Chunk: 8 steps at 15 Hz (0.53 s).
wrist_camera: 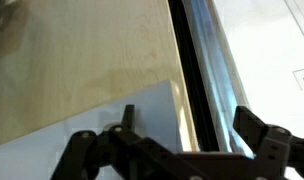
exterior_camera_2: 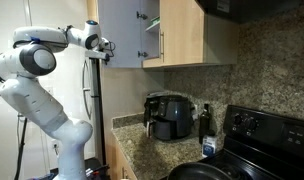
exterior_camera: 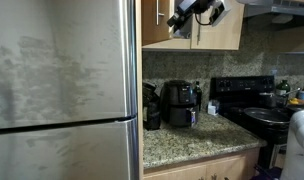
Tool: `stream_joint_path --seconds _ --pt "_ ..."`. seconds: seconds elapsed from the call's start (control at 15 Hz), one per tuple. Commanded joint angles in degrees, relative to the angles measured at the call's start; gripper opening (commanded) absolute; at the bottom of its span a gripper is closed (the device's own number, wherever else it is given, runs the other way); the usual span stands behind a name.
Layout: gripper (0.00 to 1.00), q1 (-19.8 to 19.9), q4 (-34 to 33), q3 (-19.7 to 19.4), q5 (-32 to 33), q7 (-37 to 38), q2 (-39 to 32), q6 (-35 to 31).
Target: Open the left door of the cabinet above the air fryer
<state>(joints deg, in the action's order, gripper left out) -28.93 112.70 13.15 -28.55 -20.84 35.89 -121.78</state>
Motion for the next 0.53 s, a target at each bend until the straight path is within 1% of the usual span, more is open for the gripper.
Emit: stream_joint_path --seconds 0.0,0.07,0.33,0.4,0.47 --pt "1.00 1.1 2.7 1.4 3.2 1.5 1.2 -1.1" --pt "1.00 3.4 2.8 2.7 7.8 4.6 2.8 0.7" --pt "1.00 6.9 3.1 5.5 18.4 13.7 7.5 3.8" --pt "1.00 4.0 1.5 3.6 15.5 11.1 4.3 1.9" --pt "1.00 4.8 1.6 4.3 17.0 12.7 5.6 2.9"
